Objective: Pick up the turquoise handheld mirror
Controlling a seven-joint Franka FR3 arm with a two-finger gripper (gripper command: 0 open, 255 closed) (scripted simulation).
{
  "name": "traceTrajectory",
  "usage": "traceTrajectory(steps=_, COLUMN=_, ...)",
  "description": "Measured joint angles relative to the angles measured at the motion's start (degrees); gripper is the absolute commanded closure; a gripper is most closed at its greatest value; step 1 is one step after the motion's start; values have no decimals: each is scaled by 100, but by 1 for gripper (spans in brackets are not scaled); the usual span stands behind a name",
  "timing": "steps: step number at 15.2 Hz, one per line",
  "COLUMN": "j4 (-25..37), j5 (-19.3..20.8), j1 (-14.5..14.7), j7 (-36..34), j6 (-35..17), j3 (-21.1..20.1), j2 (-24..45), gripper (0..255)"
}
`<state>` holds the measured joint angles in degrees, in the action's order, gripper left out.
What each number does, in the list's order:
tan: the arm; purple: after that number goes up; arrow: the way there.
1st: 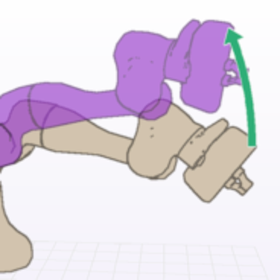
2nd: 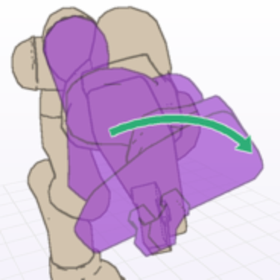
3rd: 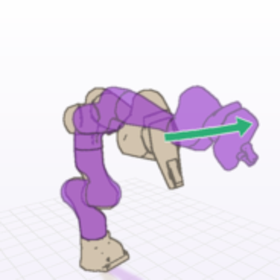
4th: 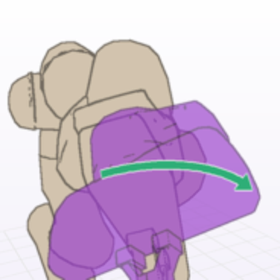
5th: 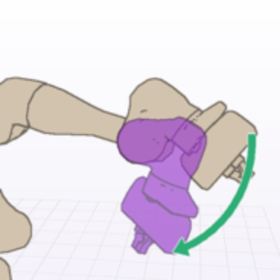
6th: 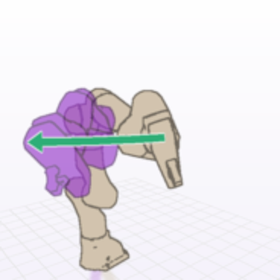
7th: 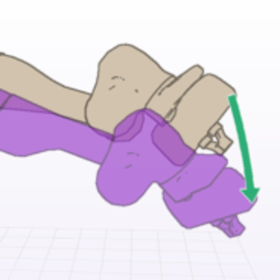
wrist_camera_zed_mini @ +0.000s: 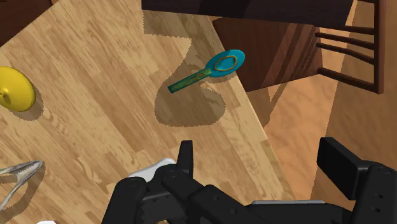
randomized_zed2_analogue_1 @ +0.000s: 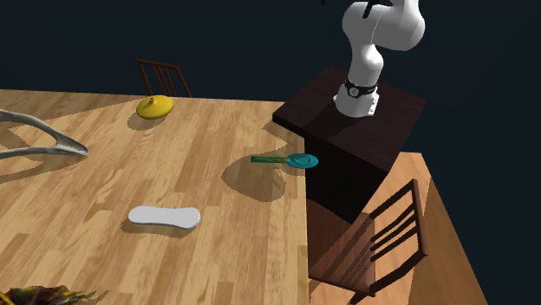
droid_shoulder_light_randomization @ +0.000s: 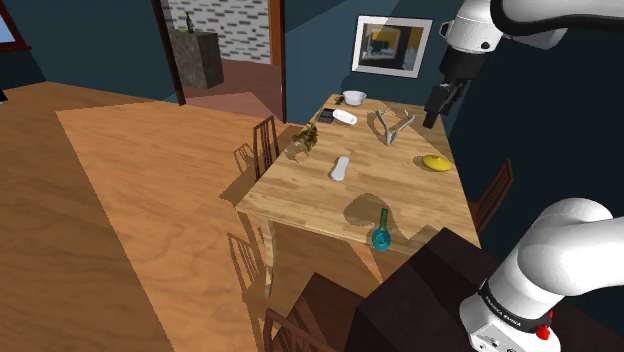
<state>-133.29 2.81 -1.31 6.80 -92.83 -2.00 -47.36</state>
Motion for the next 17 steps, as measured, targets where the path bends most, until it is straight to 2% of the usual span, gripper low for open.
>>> traceTrajectory(steps=2, j4=-70, j5=-17, j1=-18, j7=-56, j6=-76, j3=-6, j2=23, gripper=0)
traceTrajectory(steps=5, j4=-403, j5=-79, j1=-127, j7=-307, j6=-464, j3=7, j2=163, gripper=0)
traceTrajectory(steps=12, j4=-1359, j5=-260, j1=-408, j7=-962, j6=-1726, j3=42, j2=683, gripper=0)
traceTrajectory(steps=17, j4=-1835, j5=-420, j1=-579, j7=-1410, j6=-2744, j3=55, j2=1373, gripper=0)
